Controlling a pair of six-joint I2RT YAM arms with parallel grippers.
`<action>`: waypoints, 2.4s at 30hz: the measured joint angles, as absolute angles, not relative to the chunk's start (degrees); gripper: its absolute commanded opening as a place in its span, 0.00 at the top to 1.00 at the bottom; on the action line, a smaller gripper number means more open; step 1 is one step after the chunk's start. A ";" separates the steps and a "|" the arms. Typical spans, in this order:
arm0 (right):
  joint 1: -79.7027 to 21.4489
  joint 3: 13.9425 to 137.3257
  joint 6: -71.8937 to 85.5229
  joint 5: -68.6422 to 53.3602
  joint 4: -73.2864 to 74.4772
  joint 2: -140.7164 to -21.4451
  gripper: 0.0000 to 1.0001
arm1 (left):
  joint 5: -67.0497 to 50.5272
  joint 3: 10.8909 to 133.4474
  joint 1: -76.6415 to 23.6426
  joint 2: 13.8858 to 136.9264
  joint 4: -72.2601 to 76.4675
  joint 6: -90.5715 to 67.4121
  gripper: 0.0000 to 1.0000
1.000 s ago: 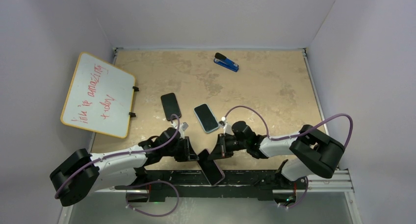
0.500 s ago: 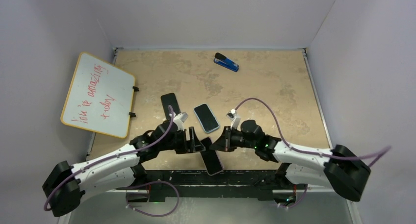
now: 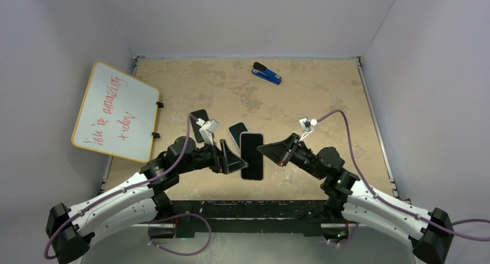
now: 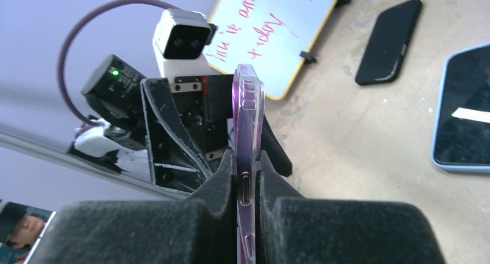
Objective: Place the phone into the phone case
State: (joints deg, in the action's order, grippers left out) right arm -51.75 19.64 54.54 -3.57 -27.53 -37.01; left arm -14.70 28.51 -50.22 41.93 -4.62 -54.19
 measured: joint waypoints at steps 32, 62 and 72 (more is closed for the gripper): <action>-51.66 13.67 57.93 -17.19 -33.69 -31.51 0.24 | -25.54 21.63 -50.15 46.02 25.12 -60.01 1.00; -52.12 13.87 58.70 -23.09 -31.66 -37.43 0.27 | -25.28 23.31 -50.19 42.28 17.15 -51.29 1.00; -51.99 26.55 51.44 -19.92 -18.74 -36.42 0.15 | -35.94 23.31 -49.91 41.65 13.76 -46.87 1.00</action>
State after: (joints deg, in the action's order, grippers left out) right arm -51.99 26.55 51.44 -19.92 -18.74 -36.42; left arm -35.94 23.31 -49.91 41.65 13.76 -46.87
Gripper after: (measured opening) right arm 0.874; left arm 0.144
